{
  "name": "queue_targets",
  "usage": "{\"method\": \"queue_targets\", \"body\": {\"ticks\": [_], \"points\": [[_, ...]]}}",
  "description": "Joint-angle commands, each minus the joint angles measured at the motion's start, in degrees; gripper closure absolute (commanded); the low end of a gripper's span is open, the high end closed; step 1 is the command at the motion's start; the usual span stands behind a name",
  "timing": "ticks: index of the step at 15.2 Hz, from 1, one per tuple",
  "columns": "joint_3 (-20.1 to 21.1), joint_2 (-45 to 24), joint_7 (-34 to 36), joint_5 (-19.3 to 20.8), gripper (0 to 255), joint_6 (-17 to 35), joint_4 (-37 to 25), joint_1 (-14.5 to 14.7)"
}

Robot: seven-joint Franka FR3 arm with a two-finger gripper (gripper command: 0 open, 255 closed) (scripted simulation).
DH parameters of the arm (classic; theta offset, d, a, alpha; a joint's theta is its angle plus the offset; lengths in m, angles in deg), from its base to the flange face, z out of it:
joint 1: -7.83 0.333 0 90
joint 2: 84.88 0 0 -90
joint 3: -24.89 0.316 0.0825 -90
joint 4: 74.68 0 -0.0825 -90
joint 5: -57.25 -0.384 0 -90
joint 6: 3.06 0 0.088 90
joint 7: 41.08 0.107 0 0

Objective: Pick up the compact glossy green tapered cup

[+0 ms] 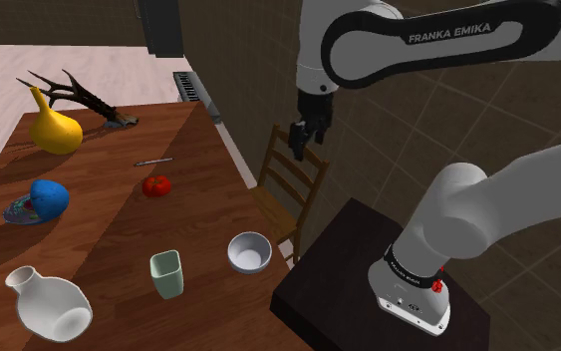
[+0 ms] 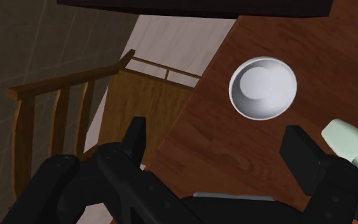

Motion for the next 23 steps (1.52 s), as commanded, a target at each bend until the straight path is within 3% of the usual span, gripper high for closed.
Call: {"method": "queue_targets", "body": {"ticks": [1,12,17,23], "points": [[1.16,-2.70,1.27,-0.90,0,3.81,0.74,0.60],[8.60,-22.88,9.88,-2.66,0,22.76,-2.09,3.26],[11.33,-33.63,14.91,-0.16,0,29.71,-6.46,4.10],[12.52,-46.95,21.92,5.56,0,35.67,-14.10,6.43]]}}
